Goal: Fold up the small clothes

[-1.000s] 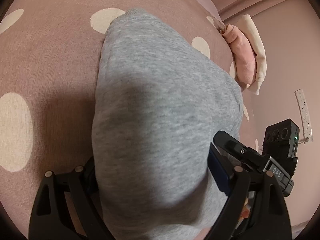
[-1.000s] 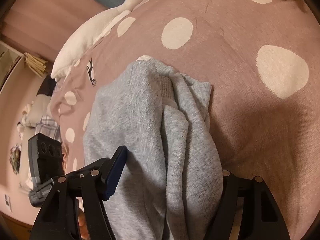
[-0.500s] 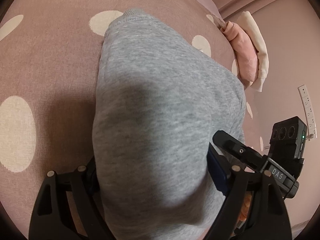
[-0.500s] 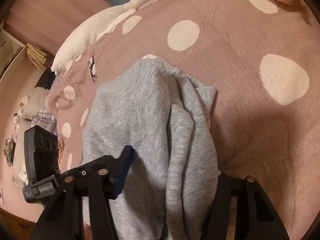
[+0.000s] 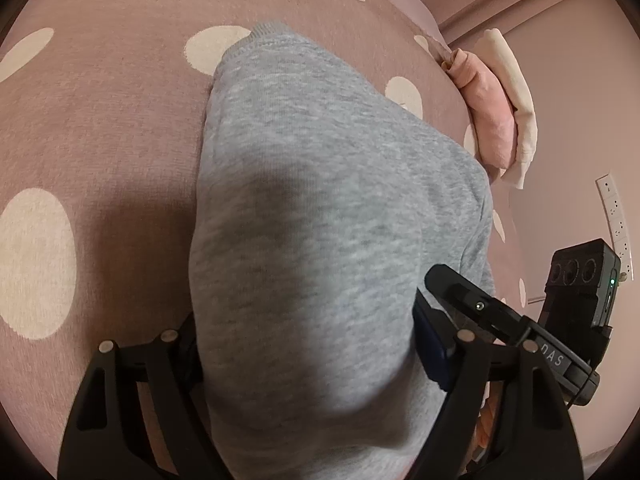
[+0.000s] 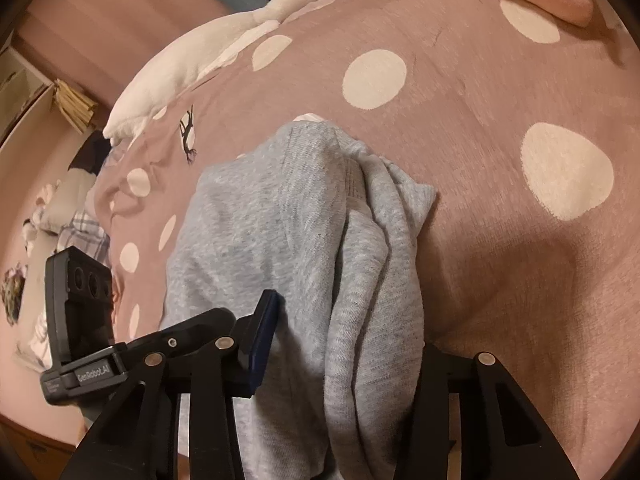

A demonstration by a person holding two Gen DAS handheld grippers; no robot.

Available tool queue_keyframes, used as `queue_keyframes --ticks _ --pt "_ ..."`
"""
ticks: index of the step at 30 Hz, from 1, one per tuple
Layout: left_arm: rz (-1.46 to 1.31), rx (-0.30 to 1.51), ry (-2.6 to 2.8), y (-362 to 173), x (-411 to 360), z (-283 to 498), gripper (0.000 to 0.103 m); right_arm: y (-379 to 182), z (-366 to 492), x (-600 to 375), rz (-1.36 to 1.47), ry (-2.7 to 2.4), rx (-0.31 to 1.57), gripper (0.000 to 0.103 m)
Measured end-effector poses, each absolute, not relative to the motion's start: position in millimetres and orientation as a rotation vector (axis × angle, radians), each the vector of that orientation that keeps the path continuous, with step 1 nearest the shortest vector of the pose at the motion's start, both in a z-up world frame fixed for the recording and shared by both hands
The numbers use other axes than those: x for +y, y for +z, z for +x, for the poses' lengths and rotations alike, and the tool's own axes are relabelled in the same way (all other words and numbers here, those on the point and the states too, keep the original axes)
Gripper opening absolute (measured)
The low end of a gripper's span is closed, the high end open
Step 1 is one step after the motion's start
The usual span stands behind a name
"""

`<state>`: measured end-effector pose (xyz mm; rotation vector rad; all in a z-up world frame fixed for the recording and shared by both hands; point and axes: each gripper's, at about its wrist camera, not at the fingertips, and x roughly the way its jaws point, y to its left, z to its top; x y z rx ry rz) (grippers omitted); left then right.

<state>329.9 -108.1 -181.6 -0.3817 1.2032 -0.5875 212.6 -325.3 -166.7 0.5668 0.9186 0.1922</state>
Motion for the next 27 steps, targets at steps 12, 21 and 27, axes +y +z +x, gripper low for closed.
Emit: queue_keyframes --ticks 12,21,27 --pt "-0.382 1.202 -0.588 -181.5 -107.8 328.9 0.082 -166.0 211.2 -326.1 0.557 0.192 0.909 0.038" --pt "-0.416 1.198 -0.591 -181.0 -101.6 326.0 0.079 -160.7 206.4 -323.4 0.549 0.209 0.881 0.029" --pt "-0.422 1.189 -0.589 -178.2 -101.3 322.0 0.078 -158.4 201.4 -323.3 0.548 0.211 0.866 0.028"
